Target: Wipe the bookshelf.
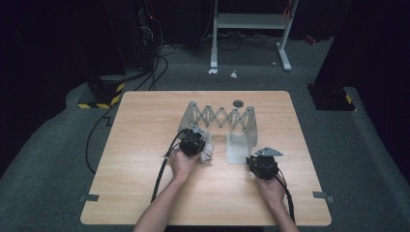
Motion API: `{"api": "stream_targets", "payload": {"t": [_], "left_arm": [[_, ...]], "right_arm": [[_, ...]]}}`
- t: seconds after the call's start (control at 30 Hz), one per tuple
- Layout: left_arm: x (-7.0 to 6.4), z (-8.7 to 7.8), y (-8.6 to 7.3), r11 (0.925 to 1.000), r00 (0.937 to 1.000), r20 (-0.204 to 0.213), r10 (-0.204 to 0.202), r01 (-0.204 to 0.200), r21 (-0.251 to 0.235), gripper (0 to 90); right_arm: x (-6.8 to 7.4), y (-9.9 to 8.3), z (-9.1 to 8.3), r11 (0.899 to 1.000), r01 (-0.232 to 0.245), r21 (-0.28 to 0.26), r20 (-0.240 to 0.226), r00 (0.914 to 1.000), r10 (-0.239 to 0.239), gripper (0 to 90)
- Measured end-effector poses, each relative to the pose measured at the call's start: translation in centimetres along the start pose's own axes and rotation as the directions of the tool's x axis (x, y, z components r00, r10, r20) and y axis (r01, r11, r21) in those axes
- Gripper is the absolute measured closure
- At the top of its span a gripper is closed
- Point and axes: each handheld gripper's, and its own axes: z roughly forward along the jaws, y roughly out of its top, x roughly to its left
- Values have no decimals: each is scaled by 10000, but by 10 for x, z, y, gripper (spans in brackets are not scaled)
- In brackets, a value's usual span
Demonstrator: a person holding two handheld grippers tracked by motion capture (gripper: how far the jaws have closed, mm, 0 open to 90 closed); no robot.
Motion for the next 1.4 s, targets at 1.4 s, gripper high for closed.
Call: {"api": "stream_targets", "payload": {"t": [1.4], "left_arm": [[6,18,20,9980,9977,-251,-633,634,37,863]], "right_arm": [[-1,0,0,10000,20,3,-101,9999,-20,764]]}}
